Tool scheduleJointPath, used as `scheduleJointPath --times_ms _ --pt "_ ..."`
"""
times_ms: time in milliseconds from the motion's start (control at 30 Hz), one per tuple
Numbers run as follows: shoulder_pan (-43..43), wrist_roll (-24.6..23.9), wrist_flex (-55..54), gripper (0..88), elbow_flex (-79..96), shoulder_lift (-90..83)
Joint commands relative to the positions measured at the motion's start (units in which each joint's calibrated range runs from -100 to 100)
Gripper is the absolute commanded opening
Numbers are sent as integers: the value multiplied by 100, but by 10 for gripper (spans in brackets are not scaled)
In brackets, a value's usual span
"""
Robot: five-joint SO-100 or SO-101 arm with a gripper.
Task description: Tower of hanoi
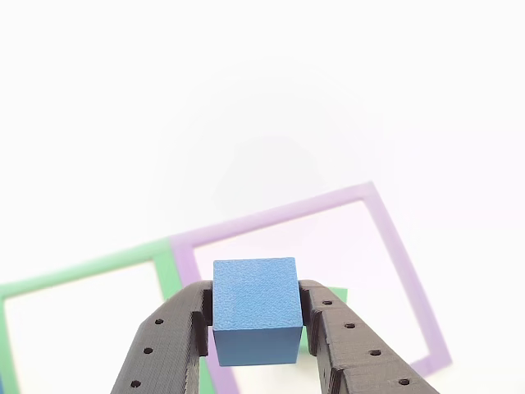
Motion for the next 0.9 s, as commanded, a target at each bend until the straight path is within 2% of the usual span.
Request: scheduleJointPath --times_ms 0,167,367,667,867 --pt "-145 0 4040 25 -2508 -575" --pt "-442 0 6403 24 -4753 -438" --pt "-938 0 7787 23 -6461 -230" --pt "-1556 0 7990 23 -6779 -190" --pt "-1548 0 7269 24 -5716 -318"
